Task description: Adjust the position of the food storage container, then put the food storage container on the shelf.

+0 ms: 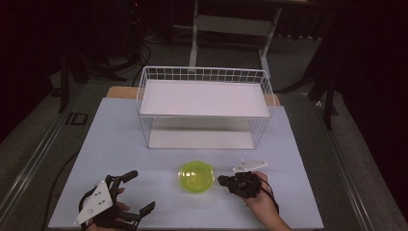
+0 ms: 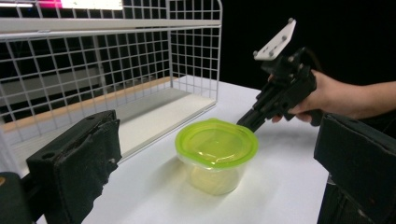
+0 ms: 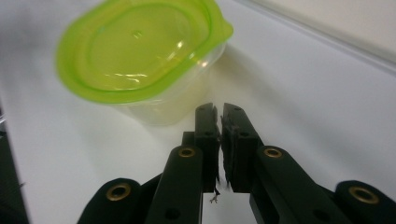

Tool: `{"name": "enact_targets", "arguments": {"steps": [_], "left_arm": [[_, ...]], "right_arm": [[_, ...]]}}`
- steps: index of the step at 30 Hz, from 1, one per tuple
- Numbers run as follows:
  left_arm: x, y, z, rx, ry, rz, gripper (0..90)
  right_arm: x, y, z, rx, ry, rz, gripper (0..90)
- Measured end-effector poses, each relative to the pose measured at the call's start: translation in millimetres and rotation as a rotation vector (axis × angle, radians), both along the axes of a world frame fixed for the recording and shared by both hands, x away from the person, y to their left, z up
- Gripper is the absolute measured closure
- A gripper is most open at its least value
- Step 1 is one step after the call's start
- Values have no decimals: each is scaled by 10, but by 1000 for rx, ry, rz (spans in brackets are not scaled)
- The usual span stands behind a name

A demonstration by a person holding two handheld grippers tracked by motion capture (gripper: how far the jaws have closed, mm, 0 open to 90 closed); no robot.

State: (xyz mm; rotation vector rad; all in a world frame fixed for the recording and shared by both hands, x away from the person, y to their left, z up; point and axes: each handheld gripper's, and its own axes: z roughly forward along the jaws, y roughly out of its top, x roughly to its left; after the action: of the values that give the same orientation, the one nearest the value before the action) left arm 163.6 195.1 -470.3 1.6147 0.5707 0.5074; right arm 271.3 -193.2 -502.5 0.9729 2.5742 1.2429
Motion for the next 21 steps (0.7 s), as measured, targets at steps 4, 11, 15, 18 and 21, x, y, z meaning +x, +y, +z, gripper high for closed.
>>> {"name": "enact_targets", "arguments": {"steps": [4, 11, 15, 18, 21], "left_arm": [[2, -43, 0, 18, 1, -27, 11], [-33, -118, 26, 70, -6, -24, 12], [-21, -99, 69, 13, 14, -28, 12], [-5, -105, 104, 43, 38, 1, 11], [10, -110, 145, 52, 39, -5, 11]], "right_arm": [[-100, -84, 118, -7, -51, 9, 762], [-212, -167, 260, 23, -101, -28, 417], [-270, -192, 346, 61, -127, -48, 233], [-287, -212, 385, 108, -126, -59, 226], [-310, -204, 465, 80, -156, -35, 138]]}}
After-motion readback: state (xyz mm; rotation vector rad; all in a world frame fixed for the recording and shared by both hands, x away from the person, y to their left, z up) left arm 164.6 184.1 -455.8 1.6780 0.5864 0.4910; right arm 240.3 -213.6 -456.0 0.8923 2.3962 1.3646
